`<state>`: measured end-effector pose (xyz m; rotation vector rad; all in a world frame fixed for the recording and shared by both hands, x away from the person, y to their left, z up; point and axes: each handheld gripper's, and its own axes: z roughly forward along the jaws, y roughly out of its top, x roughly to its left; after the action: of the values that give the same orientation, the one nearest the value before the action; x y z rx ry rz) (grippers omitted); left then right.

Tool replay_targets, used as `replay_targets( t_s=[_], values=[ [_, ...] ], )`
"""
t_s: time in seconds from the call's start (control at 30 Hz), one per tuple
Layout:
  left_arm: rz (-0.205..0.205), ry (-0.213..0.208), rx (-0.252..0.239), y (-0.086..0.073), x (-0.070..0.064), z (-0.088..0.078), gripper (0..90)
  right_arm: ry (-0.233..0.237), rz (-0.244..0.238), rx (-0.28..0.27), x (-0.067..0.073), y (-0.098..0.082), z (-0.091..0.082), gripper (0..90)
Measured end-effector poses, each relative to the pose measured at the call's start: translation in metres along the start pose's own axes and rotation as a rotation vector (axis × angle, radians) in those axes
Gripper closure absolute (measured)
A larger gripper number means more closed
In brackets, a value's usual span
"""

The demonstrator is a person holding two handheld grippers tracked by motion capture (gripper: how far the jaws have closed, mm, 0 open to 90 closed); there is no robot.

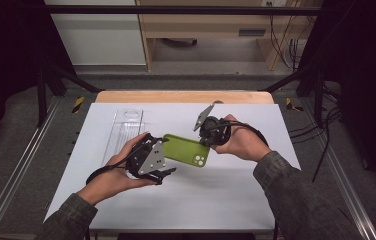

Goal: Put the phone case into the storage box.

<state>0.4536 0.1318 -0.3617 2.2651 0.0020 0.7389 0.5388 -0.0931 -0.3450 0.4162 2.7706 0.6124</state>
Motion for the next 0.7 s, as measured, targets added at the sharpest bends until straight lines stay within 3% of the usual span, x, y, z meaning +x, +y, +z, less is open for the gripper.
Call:
replay_targets(
  t_s=[0.3, 0.7],
  values=[
    [0.022, -0.037, -0.010, 0.009, -0.004, 0.010, 22.7, -0.003, -0.005, -0.003, 0.003, 0.004, -0.002, 88.2],
    [0.063, -0.068, -0.020, 0.017, -0.008, 0.012, 33.4, -0.004, -0.019, 0.002, 0.004, 0.008, -0.001, 88.2]
  ],
)
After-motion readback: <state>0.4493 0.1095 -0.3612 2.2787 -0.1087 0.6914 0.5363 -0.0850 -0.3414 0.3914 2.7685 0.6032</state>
